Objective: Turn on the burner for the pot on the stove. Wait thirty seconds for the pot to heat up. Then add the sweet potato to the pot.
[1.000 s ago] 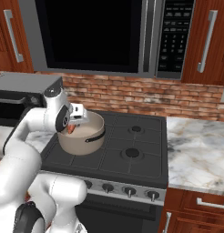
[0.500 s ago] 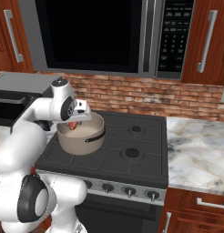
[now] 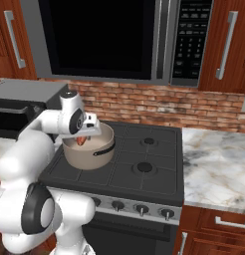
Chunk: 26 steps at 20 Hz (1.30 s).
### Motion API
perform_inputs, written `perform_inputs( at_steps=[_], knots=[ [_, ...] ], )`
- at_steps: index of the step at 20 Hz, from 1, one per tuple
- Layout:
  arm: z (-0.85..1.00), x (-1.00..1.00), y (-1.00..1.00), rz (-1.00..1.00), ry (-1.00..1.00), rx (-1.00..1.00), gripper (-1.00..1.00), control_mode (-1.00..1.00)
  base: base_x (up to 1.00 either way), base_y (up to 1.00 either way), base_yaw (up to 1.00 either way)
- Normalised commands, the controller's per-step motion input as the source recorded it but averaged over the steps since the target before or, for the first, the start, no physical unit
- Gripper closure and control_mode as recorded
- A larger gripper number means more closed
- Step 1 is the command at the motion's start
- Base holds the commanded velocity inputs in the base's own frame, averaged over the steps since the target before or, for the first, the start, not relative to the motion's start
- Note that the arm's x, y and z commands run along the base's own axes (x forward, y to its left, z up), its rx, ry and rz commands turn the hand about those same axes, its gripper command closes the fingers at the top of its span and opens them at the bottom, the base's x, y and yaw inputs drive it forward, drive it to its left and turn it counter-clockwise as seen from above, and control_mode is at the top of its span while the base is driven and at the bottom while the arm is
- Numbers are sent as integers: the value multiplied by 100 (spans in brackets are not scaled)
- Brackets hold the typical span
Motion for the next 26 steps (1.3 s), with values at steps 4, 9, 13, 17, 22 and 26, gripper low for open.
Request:
perform_inputs(
  at_steps=[4, 9, 13, 17, 22, 26],
  knots=[
    [-5, 11, 0, 0, 8, 0, 100, -100, 0, 0, 0],
    [-13, 10, 0, 0, 3, 0, 100, -100, 0, 0, 0],
    [-8, 7, 4, -1, 0, 0, 100, -100, 0, 0, 0],
    [-10, 5, 8, -1, 1, 0, 100, -100, 0, 0, 0],
    [-13, 9, 8, 0, 4, 1, 100, -100, 0, 0, 0],
    [-9, 6, 1, 0, 4, 3, 100, -100, 0, 0, 0]
  ],
)
